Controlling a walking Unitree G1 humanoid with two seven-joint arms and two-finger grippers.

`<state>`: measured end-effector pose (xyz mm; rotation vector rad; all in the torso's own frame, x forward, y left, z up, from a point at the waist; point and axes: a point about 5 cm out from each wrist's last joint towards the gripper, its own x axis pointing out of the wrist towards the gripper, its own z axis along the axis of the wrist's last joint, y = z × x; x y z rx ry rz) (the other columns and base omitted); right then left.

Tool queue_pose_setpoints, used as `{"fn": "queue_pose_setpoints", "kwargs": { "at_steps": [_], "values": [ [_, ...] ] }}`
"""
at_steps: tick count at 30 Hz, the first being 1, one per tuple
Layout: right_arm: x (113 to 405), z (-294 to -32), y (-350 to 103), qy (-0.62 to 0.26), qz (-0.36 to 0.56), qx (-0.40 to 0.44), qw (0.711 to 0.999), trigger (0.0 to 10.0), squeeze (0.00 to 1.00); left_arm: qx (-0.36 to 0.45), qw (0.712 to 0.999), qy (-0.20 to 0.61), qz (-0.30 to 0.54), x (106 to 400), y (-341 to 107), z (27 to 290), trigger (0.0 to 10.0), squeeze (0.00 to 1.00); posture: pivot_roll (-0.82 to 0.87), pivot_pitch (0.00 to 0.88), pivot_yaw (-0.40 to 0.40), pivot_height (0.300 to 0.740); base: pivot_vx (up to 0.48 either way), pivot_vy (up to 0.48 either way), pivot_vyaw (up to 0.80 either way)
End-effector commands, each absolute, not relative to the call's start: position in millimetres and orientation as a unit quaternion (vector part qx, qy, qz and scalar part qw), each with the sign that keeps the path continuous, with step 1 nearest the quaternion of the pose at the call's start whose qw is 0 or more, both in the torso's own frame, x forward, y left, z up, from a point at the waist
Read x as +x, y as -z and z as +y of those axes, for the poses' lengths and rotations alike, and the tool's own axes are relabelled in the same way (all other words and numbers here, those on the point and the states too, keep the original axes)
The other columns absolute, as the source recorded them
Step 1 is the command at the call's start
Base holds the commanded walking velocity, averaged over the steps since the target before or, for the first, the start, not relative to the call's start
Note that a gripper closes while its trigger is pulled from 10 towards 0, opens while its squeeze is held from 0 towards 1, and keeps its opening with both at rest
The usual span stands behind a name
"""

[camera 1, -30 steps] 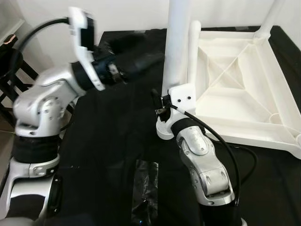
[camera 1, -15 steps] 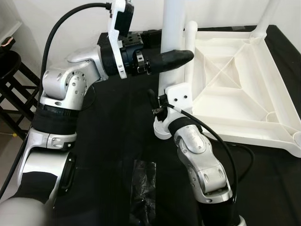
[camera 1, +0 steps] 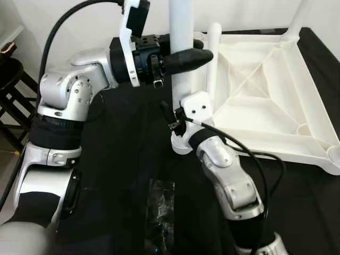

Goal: Building children table

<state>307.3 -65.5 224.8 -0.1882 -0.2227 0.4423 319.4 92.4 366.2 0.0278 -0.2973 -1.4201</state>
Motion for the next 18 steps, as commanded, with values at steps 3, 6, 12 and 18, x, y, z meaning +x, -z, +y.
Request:
{"fn": "queue_pose_setpoints", "kwargs": {
  "at_steps": [3, 6, 12, 18],
  "values": [
    [324, -86, -232, -0.270, -0.108, -0.075, 0.954, 10.0, 1.00, 0.014, 0.719, 0.681, -0.138, 311, -369, 86, 0.0, 0.00, 0.05, 0.201, 0.073, 0.740, 0.000, 0.000, 0.00],
    [331, -99, -248, -0.305, -0.128, -0.065, 0.941, 10.0, 1.00, 0.014, 0.717, 0.683, -0.137, 310, -368, 86, 0.0, 0.00, 0.05, 0.203, 0.076, 0.740, 0.000, 0.000, 0.00],
    [337, -119, -276, -0.384, -0.160, -0.067, 0.907, 10.0, 1.00, 0.015, 0.713, 0.688, -0.133, 308, -367, 84, 0.0, 0.00, 0.06, 0.203, 0.082, 0.740, 0.000, 0.000, 0.00],
    [331, -121, -284, -0.561, -0.148, -0.109, 0.808, 10.0, 0.00, 0.025, 0.703, 0.699, -0.126, 308, -364, 79, 0.0, 0.00, 0.06, 0.205, 0.096, 0.740, 0.000, 0.000, 0.00]
  ]
}}
